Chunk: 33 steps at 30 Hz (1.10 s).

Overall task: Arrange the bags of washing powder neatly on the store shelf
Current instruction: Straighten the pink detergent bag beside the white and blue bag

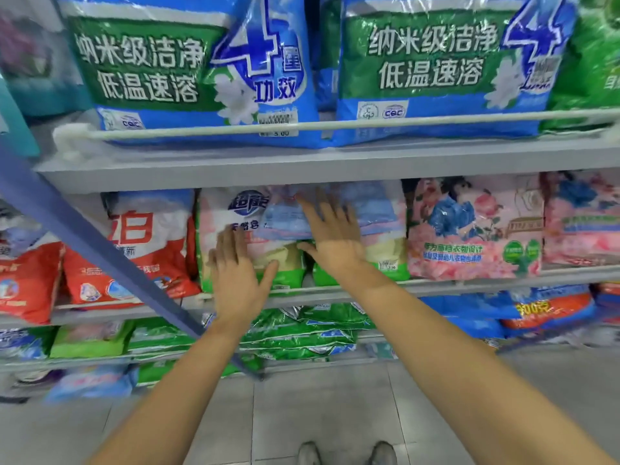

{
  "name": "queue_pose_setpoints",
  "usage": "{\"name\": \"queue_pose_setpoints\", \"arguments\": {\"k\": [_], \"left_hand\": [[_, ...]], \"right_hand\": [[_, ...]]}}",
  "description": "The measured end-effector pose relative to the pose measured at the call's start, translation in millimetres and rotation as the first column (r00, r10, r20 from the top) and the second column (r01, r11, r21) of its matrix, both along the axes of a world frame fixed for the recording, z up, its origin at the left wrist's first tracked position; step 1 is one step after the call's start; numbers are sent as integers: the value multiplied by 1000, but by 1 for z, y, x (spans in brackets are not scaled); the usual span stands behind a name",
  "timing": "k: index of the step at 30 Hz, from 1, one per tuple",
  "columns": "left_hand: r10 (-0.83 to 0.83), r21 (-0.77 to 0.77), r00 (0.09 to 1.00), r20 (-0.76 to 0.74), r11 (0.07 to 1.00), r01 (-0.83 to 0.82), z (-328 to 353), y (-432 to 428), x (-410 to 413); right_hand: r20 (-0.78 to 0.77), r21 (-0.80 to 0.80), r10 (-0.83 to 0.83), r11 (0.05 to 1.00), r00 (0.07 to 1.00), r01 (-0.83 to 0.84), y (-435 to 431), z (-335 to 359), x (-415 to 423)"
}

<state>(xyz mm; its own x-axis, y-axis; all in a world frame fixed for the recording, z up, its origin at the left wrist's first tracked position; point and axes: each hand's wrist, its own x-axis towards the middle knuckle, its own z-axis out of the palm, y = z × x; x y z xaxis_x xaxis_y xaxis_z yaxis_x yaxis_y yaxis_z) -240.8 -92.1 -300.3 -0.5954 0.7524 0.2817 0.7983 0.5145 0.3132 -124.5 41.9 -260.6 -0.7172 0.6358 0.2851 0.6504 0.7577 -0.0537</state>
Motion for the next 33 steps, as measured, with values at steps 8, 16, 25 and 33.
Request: {"name": "queue_pose_setpoints", "arguments": {"k": [8, 16, 25, 33], "left_hand": [[-9, -75, 999, -37, 997, 7, -12, 1, -2], [-24, -86, 998, 53, 996, 28, -3, -1, 0], [-345, 336, 935, 79, 893, 301, 81, 5, 46], [-568, 498, 735, 371, 789, 359, 130, 16, 74]], "right_hand": [[-215, 18, 28, 1000, 976, -25, 1, 3, 9], [-495, -369, -93, 923, 864, -112, -19, 44, 61], [-459, -412, 70, 866, 886, -282, -30, 127, 110], [-303, -363, 154, 894, 941, -264, -11, 209, 159]]}}
